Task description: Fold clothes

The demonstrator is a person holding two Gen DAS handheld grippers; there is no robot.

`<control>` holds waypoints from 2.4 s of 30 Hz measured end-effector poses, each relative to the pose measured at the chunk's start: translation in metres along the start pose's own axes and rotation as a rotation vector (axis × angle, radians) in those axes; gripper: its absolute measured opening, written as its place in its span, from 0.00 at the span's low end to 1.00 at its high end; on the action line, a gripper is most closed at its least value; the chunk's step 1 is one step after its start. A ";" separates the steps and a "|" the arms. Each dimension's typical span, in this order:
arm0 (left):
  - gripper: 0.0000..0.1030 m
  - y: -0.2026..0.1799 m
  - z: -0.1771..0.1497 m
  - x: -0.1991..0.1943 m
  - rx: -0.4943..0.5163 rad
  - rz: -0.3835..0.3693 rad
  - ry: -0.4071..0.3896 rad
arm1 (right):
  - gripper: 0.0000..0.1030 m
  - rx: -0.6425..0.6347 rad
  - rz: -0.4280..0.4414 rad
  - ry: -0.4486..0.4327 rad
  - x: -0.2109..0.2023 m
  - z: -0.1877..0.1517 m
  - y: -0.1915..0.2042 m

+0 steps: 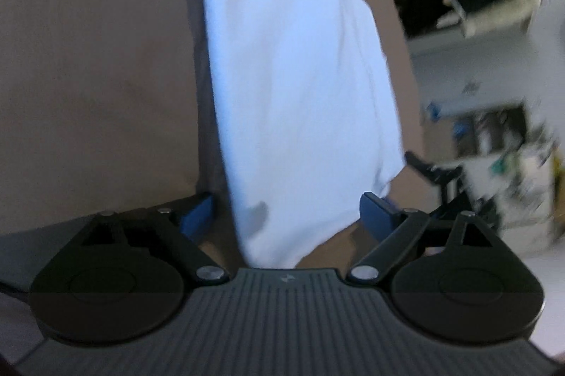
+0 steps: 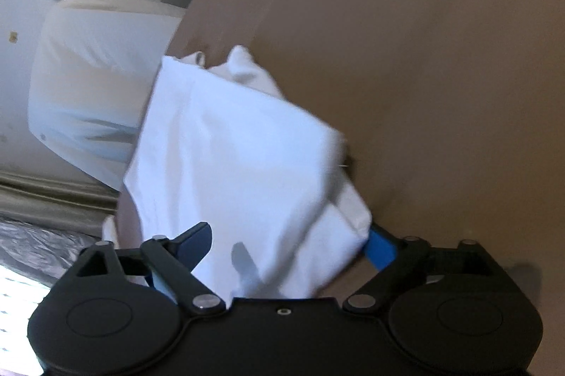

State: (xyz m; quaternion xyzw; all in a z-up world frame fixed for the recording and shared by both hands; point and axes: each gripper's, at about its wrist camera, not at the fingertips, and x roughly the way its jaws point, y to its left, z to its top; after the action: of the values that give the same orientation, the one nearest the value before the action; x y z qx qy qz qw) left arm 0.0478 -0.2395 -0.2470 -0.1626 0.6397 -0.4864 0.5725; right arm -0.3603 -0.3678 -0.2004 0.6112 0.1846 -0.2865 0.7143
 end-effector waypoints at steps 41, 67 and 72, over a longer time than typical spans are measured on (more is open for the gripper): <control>0.78 -0.125 -0.103 0.000 1.202 0.610 -0.306 | 0.16 -0.611 0.158 -0.221 0.004 0.055 0.179; 0.09 -0.156 -0.120 -0.023 1.282 0.609 -0.539 | 0.14 -0.550 0.191 -0.279 -0.055 0.022 0.140; 0.06 -0.193 -0.135 -0.061 1.273 0.517 -0.547 | 0.14 -0.588 0.202 -0.285 -0.080 0.024 0.168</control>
State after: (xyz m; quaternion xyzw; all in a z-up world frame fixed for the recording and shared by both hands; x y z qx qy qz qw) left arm -0.1213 -0.2251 -0.0734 0.2415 0.0863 -0.5549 0.7914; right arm -0.3170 -0.3621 -0.0181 0.3482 0.0960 -0.2317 0.9033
